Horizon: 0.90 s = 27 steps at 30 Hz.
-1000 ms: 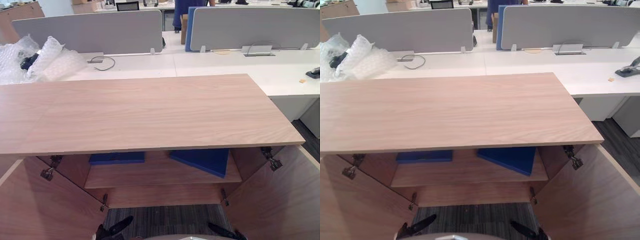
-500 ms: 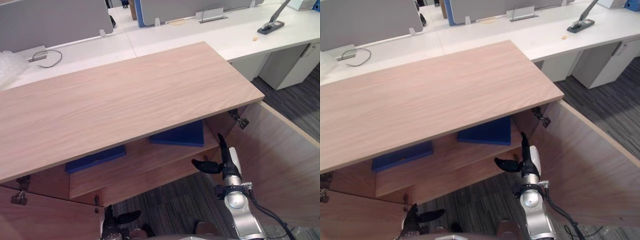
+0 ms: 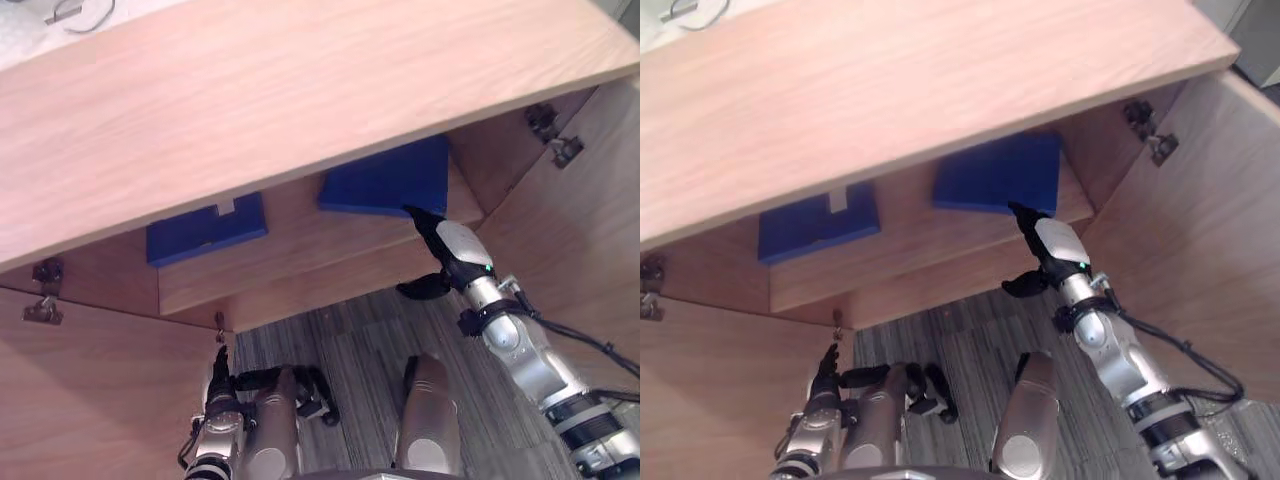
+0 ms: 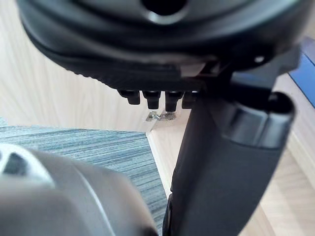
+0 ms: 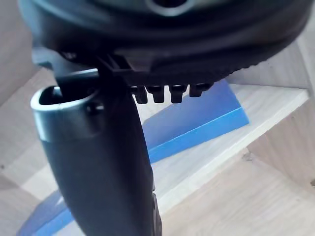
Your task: Walk over to the cabinet, pick up the folder, carry it to the office cabinet, place the folder inside the office cabinet, then close the office cabinet door
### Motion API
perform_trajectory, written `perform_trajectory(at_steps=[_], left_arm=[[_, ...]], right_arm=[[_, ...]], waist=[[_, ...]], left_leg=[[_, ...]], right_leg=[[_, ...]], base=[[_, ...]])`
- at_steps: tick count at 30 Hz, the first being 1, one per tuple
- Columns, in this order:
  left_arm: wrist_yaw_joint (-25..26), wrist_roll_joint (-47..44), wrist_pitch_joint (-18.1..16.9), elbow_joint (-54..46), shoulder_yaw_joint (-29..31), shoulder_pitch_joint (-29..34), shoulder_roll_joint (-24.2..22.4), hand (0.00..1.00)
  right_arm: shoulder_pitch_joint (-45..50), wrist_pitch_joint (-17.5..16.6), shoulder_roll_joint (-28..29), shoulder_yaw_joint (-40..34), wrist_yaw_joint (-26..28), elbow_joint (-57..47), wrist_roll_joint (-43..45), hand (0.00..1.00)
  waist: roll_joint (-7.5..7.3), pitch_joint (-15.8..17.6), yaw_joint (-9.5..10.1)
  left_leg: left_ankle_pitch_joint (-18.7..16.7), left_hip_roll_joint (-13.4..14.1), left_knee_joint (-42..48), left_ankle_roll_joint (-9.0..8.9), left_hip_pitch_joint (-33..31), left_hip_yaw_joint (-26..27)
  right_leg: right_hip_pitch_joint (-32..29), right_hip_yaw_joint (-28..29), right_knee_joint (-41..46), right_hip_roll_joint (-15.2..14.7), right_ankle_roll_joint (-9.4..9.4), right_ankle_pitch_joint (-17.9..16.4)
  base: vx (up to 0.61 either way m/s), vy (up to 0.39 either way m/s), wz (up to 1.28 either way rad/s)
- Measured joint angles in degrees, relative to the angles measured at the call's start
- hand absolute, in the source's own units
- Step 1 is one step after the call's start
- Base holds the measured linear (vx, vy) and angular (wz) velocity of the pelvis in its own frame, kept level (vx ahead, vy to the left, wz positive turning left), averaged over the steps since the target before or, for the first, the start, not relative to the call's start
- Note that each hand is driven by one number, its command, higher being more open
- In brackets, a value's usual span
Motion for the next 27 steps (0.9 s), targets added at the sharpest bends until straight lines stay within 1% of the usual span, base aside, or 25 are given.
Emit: perform_trajectory(at_steps=[3, 7, 8, 10, 11, 12, 15, 17, 19, 22, 27], left_arm=[[0.15, -0.10, -0.45, -0.31, -1.55, -1.00, 1.38, 1.00], [0.46, -0.11, -0.53, -0.32, -2.25, -2.31, 1.52, 1.00], [0.91, -0.18, -0.45, -0.75, -3.33, -2.58, 1.58, 1.00], [0.79, -0.48, -0.84, -2.32, -4.01, -2.40, 1.37, 1.00], [0.59, -0.88, -1.00, -3.26, -4.34, -2.31, 0.97, 1.00], [0.51, -1.49, -1.13, -4.00, -4.34, -1.98, 0.67, 1.00], [0.47, -2.86, -1.97, -5.16, -4.22, -0.21, 0.56, 1.00], [0.50, -3.38, -2.12, -5.44, -4.22, 0.11, 0.38, 1.00], [0.49, -3.39, -2.15, -6.55, -4.20, 0.64, 0.24, 1.00], [0.50, -3.45, -2.19, -7.27, -4.17, 0.88, -0.19, 1.00], [0.27, -4.53, -2.22, -7.35, -4.15, 0.92, -0.40, 1.00]], right_arm=[[-5.06, -0.49, -2.87, 1.68, 0.00, 0.19, -2.01, 1.00], [-10.38, -1.33, -5.23, 4.20, -0.02, 3.73, -1.99, 1.00], [-12.16, -1.96, -6.28, 5.05, -0.01, 6.13, -1.96, 1.00], [-14.20, -2.22, -7.70, 5.09, 0.00, 10.55, -1.83, 1.00], [-15.71, -2.17, -8.66, 5.09, 0.00, 14.51, -1.77, 1.00], [-17.19, -1.86, -8.69, 5.09, -0.02, 18.63, -0.96, 1.00], [-19.28, -1.85, -8.61, 5.08, -1.44, 21.43, 1.33, 1.00], [-21.20, -1.44, -8.29, 5.08, -1.94, 24.05, 2.79, 1.00], [-22.51, -1.09, -8.03, 5.06, -1.92, 24.88, 3.24, 1.00], [-24.27, -1.00, -7.67, 5.16, -2.09, 26.04, 3.45, 1.00], [-27.38, -0.85, -6.72, 8.49, -1.02, 28.06, 4.80, 1.00]], waist=[[0.05, 0.90, 0.02], [0.31, 2.01, 0.17], [0.88, 2.32, 0.23], [1.70, 2.75, 0.75], [2.43, 3.15, 1.28], [2.86, 3.39, 1.95], [3.36, 3.46, 2.39], [3.66, 3.35, 3.07], [3.77, 3.28, 3.39], [4.43, 3.35, 3.67], [4.64, 3.27, 4.20]], left_leg=[[-0.19, -0.13, 2.39, 0.83, -3.33, 0.05], [-0.61, -0.96, 4.38, 1.48, -4.84, -0.23], [-0.59, -1.19, 5.34, 2.03, -5.91, -1.01], [-0.52, -1.63, 6.12, 2.35, -7.53, -1.91], [-0.54, -1.75, 6.49, 2.32, -8.21, -2.37], [-0.59, -1.78, 6.72, 2.34, -8.48, -2.42], [-0.68, -1.86, 6.92, 2.51, -8.97, -2.31], [-0.64, -1.80, 7.06, 2.70, -9.31, -2.32], [-0.64, -1.60, 7.30, 2.71, -10.03, -2.29], [-0.67, -1.20, 7.70, 2.77, -10.81, -2.22], [-0.67, -0.19, 7.87, 2.69, -10.94, -2.17]], right_leg=[[-3.86, 0.87, 2.97, -0.92, -0.22, -0.74], [-5.53, 1.36, 5.94, -2.70, -0.18, -2.09], [-5.78, 0.90, 6.82, -3.04, -0.11, -2.40], [-6.50, 0.19, 7.59, -3.77, -0.04, -2.70], [-6.64, -0.27, 7.75, -4.09, -0.06, -2.78], [-6.78, -0.25, 7.85, -4.13, -0.05, -2.78], [-7.29, -0.03, 7.89, -4.21, 0.11, -2.68], [-7.55, -0.03, 7.96, -4.20, 0.16, -2.65], [-8.36, 0.07, 8.13, -4.07, 0.16, -2.65], [-9.10, 0.13, 8.37, -3.85, 0.15, -2.65], [-9.37, 0.01, 8.47, -3.10, -0.03, -2.71]], base=[[0.02, -0.016, 0.07], [0.04, -0.001, 0.16], [0.00, 0.016, 0.30], [-0.01, 0.028, 0.33], [-0.02, 0.046, 0.20], [-0.01, 0.051, 0.15], [0.01, 0.044, 0.01], [0.03, 0.025, 0.01], [0.03, 0.005, -0.01], [0.03, -0.002, -0.03], [0.03, -0.020, -0.07]])
